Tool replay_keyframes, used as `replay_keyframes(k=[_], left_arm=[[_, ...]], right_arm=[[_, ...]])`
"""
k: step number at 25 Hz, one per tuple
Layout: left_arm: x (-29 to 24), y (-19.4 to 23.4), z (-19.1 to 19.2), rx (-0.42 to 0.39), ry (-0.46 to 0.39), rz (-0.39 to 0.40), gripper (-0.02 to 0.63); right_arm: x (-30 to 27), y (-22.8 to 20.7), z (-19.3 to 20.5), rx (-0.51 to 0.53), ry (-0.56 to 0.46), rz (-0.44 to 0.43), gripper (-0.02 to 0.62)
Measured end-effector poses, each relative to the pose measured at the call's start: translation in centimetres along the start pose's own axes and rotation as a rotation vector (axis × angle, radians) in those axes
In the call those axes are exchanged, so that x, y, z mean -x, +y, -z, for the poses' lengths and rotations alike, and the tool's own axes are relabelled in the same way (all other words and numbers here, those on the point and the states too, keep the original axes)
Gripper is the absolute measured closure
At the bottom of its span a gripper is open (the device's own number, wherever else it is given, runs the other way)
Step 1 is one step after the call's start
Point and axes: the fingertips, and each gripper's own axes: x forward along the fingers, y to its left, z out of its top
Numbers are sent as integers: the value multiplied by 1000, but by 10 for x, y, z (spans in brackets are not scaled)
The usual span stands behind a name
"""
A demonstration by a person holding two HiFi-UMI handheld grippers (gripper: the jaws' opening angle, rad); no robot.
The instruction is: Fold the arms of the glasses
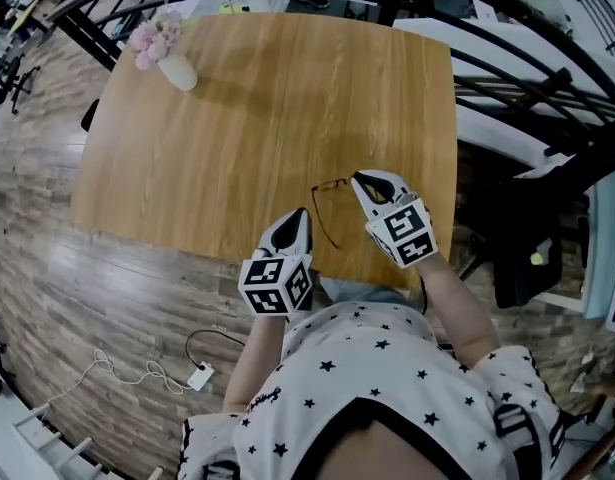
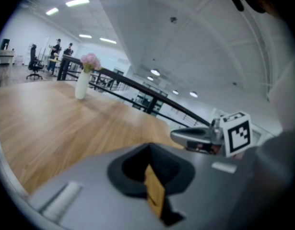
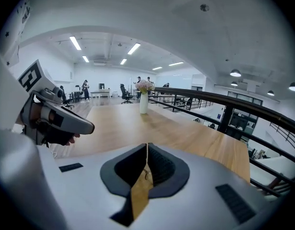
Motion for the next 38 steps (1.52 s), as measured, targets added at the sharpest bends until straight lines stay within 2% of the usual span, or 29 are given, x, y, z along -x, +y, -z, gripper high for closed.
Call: replay_keyframes(k=[5,11,21,25,31,38], left_arm=[[-8,4,3,21,14,-14,598],[-16,9,3,32,25,-36,598],[-22,18,7,60,38,-73,598],[-24,18,9,64,45,-79,598],[-23,21,12,75,45,-92,598],[-17,26,13,78,47,-101,598]], right_arm=[[-18,-7,7,56,46,-45,575],[-35,-9,24,175,160,-133,575],[-56,14,62,480,359,-353,574],[-60,23,69,537,404,-436,574],[-68,28,78,608,460,-485,574],[-75,31,84,691,506,-503,574]])
